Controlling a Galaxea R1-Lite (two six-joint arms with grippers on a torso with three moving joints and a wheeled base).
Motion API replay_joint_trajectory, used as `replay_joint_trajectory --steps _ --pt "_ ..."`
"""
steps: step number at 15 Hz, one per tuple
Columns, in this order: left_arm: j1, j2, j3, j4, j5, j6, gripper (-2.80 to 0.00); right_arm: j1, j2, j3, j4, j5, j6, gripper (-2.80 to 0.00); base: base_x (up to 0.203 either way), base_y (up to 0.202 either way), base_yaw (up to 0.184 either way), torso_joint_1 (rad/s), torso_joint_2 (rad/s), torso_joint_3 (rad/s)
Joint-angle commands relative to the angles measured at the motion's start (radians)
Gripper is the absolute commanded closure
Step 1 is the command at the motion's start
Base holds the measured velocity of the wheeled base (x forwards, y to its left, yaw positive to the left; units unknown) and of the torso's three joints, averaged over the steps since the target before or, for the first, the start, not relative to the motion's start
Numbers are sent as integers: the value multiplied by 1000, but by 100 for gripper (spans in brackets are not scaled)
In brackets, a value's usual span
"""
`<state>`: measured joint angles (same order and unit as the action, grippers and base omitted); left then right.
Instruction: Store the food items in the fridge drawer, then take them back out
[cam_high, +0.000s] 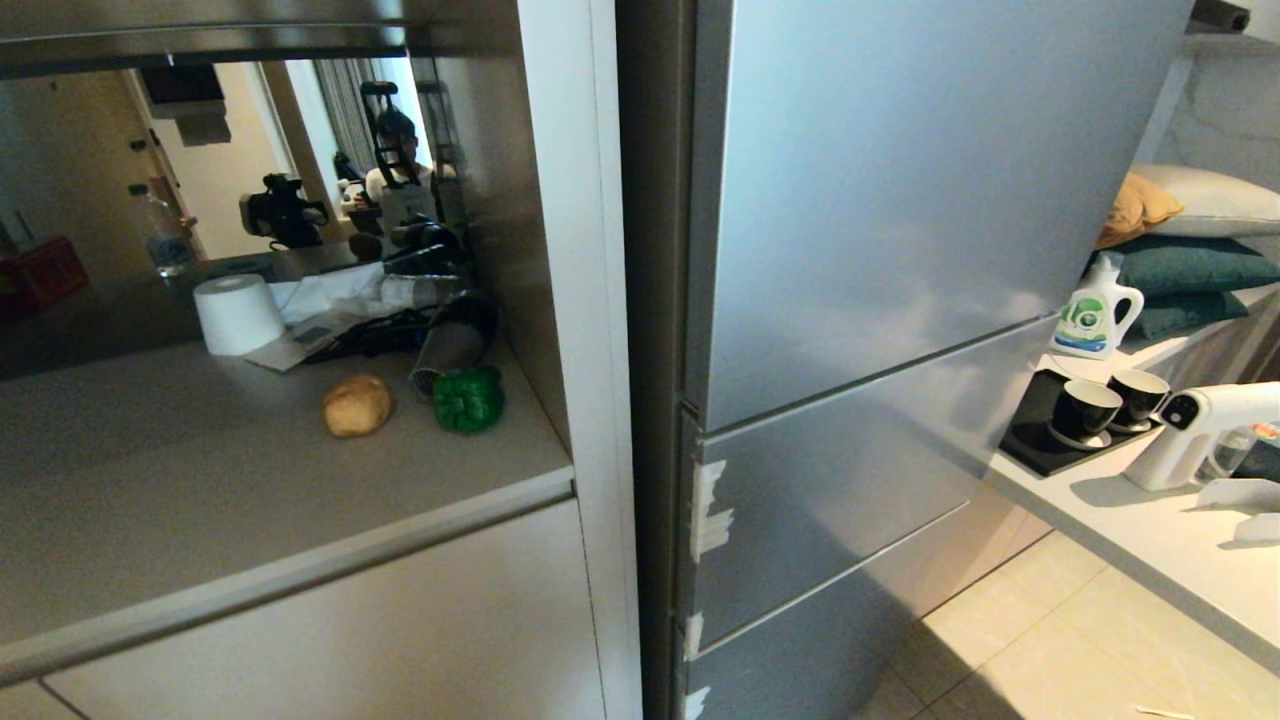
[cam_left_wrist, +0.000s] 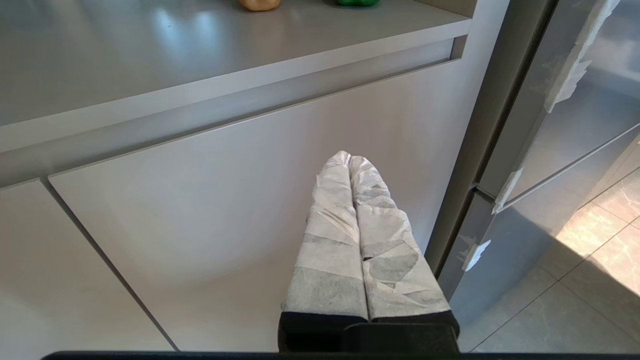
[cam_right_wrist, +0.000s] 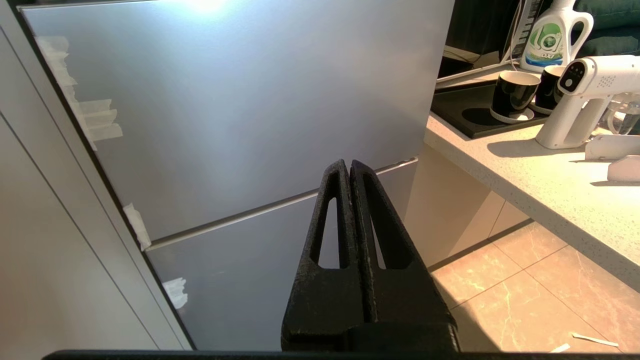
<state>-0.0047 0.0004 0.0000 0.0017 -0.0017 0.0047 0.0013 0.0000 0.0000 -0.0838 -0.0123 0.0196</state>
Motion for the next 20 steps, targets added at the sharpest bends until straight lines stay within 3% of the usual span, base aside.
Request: replay_joint_trajectory --steps 1,20 --pt "0 1 0 0 0 0 0 0 0 31 -1 0 0 0 0 0 0 0 0 0" --pt "0 1 0 0 0 1 0 0 0 31 -1 0 0 0 0 0 0 -43 99 51"
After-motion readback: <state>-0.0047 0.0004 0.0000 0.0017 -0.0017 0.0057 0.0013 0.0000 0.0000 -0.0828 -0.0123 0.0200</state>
